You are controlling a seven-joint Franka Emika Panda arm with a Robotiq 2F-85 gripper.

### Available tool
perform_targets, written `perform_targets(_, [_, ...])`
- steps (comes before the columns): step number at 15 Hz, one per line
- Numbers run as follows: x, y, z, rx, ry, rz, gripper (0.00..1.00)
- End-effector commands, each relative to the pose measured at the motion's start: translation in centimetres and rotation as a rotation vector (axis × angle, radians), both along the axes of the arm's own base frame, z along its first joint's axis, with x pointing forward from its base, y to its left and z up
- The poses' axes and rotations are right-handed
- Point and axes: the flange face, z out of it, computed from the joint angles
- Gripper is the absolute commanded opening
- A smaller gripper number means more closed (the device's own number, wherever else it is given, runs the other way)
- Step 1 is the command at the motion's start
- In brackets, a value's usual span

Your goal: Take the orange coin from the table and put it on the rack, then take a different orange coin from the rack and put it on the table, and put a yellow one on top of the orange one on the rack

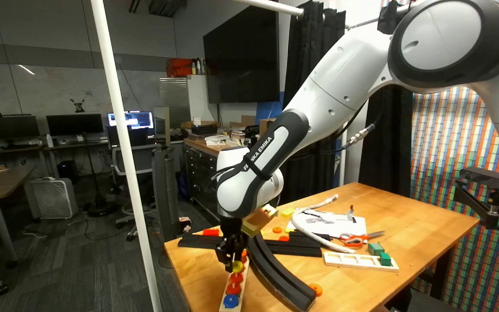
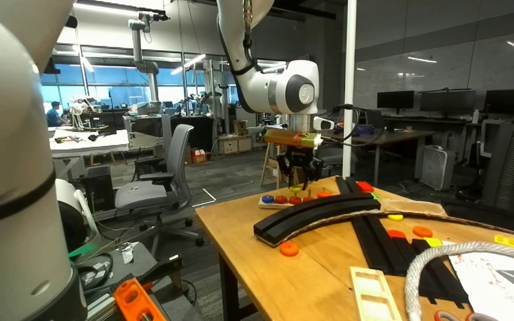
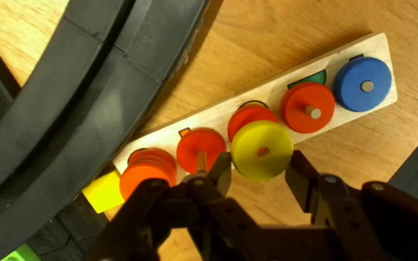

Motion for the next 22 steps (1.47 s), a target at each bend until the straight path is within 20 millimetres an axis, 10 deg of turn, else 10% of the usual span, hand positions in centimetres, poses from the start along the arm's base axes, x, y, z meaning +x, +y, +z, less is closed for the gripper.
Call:
perform_targets(1, [1.34, 0.27, 0.17, -0.012, 0.007, -0.007, 0.22])
perform_targets(22, [0.8, -0.33, -0.27, -0.002, 0.029, -0.036, 0.22])
